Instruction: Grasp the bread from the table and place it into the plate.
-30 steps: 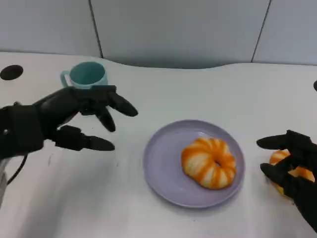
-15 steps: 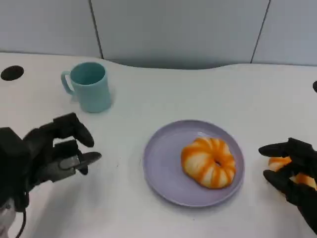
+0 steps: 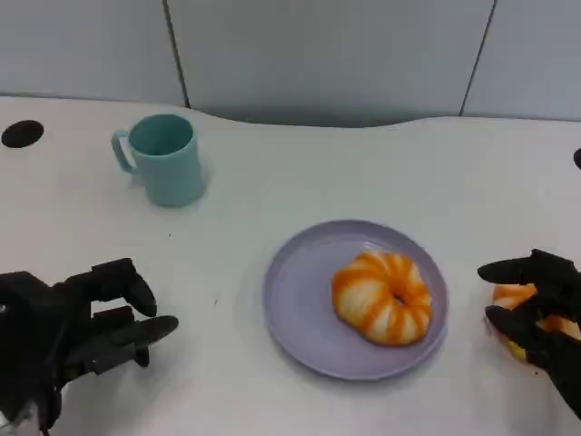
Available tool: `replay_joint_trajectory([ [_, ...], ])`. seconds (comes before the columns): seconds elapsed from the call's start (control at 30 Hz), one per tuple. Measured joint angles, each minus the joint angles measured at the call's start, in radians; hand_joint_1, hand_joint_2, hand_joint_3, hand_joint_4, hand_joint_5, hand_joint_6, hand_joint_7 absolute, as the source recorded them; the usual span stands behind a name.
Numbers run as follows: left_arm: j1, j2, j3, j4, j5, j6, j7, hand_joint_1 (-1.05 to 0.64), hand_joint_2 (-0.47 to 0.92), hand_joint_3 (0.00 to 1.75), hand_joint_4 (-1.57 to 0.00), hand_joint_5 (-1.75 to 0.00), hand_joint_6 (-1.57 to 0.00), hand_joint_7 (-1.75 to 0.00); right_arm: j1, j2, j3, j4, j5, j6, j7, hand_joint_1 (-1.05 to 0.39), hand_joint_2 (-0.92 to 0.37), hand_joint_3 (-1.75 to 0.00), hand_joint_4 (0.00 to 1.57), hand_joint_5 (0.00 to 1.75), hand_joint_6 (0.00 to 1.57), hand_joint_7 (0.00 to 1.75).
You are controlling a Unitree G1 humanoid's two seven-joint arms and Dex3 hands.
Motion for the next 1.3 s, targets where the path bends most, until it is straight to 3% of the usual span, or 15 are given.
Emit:
replay_joint_trajectory([
  [0.43, -0.001, 0.0, -0.001, 0.013, 0.001, -0.02, 0.001, -0.21, 0.82, 0.03, -0.85, -1.75, -0.71, -1.75, -0.001, -0.004, 0.002, 0.018, 0.0, -0.007, -0.002, -0.27, -0.92, -0.21, 0.72, 1.2, 0.73, 0.72],
  [0.47, -0.002, 0.0, -0.003, 0.024, 0.001, -0.034, -0.003, -0.3, 0.82, 0.03, -0.85, -1.75, -0.71, -1.75, -0.004, -0.006, 0.002, 0.026, 0.001, -0.017, -0.002, -0.27, -0.92, -0.21, 0.7, 1.19, 0.72, 0.72],
  [0.53, -0.025, 0.024, -0.055, 0.059, 0.046, -0.005, -0.035, -0.41, 0.89, 0.06, -0.77, -1.75, -0.65, -1.75, -0.024, -0.009, 0.001, 0.055, 0.006, -0.019, 0.001, -0.26, -0.92, -0.2, 0.7, 1.2, 0.71, 0.73],
  [0.6, -0.063, 0.067, -0.119, 0.107, 0.089, 0.045, -0.114, -0.43, 0.9, 0.06, -0.77, -1.75, -0.64, -1.75, -0.071, -0.013, 0.002, 0.095, 0.007, -0.02, 0.008, -0.26, -0.92, -0.19, 0.7, 1.2, 0.72, 0.74],
  [0.7, -0.096, 0.091, -0.126, 0.124, 0.085, 0.079, -0.147, -0.37, 0.87, 0.04, -0.8, -1.75, -0.64, -1.75, -0.098, -0.024, 0.002, 0.119, 0.007, -0.04, 0.008, -0.28, -0.92, -0.2, 0.71, 1.2, 0.71, 0.74],
  [1.3, -0.087, 0.044, -0.082, 0.102, 0.043, 0.142, -0.083, -0.34, 0.8, 0.0, -0.86, -1.75, -0.72, -1.75, -0.101, -0.032, 0.003, 0.158, 0.012, -0.083, 0.008, -0.26, -0.92, -0.2, 0.72, 1.2, 0.71, 0.77],
])
